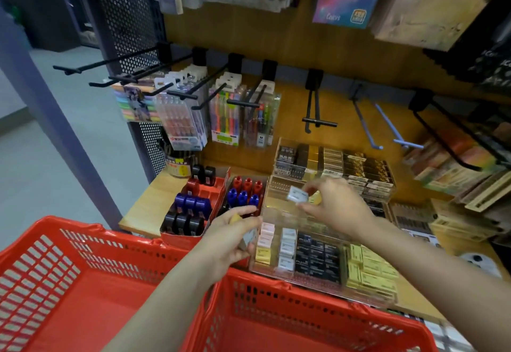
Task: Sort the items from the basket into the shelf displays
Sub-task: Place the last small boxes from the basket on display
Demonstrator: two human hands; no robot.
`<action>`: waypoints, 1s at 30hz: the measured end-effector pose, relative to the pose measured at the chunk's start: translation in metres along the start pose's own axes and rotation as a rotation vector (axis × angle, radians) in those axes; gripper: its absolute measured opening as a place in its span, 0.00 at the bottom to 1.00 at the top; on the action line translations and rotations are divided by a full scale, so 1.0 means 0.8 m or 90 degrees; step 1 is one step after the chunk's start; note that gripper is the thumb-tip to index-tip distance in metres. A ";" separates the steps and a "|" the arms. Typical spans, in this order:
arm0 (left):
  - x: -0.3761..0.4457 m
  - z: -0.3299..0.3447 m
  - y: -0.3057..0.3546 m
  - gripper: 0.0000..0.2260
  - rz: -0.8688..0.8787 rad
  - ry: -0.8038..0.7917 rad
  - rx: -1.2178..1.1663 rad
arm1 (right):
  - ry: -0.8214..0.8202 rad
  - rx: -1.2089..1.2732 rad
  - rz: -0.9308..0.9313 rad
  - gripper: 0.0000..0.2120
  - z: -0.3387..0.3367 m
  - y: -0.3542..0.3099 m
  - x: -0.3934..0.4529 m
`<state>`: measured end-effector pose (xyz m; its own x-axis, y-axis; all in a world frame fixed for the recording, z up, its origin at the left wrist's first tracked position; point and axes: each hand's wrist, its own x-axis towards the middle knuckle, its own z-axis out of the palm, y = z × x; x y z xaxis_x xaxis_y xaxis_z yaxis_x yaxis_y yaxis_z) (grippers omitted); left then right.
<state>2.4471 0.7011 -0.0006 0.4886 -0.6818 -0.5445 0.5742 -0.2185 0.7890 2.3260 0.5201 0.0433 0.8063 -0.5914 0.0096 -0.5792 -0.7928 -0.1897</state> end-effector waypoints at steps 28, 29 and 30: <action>0.014 0.006 0.012 0.02 -0.101 0.023 -0.248 | -0.081 0.631 0.263 0.09 0.026 -0.012 0.002; 0.007 0.009 0.012 0.03 -0.099 0.013 -0.254 | -0.134 0.844 0.336 0.09 0.015 -0.009 -0.016; -0.001 0.012 0.013 0.04 -0.100 0.001 -0.255 | -0.166 1.007 0.399 0.09 0.007 -0.006 -0.030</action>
<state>2.4465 0.6926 0.0102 0.3756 -0.6601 -0.6505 0.8514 -0.0314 0.5235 2.3097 0.5388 0.0384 0.6103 -0.5658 -0.5544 -0.2461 0.5299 -0.8116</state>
